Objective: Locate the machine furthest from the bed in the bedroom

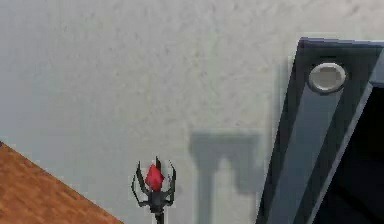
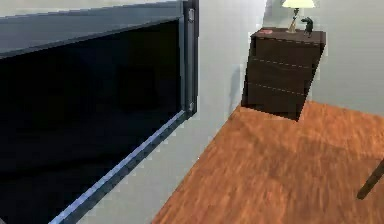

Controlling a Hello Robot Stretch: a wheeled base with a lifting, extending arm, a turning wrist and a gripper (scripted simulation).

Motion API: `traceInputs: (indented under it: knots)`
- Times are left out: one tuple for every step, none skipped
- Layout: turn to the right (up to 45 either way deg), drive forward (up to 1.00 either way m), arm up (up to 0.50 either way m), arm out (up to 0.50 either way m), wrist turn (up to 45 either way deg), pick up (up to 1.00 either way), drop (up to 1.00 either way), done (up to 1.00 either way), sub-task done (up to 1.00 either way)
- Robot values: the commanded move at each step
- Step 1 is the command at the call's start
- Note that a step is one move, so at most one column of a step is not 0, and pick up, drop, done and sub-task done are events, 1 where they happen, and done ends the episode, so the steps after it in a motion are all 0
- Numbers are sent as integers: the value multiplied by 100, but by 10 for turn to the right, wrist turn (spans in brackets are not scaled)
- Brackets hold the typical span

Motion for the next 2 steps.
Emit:
traceInputs:
  knots:
    - [-450,0,0,0,0,0,0,0,0]
    - [-450,0,0,0,0,0,0,0,0]
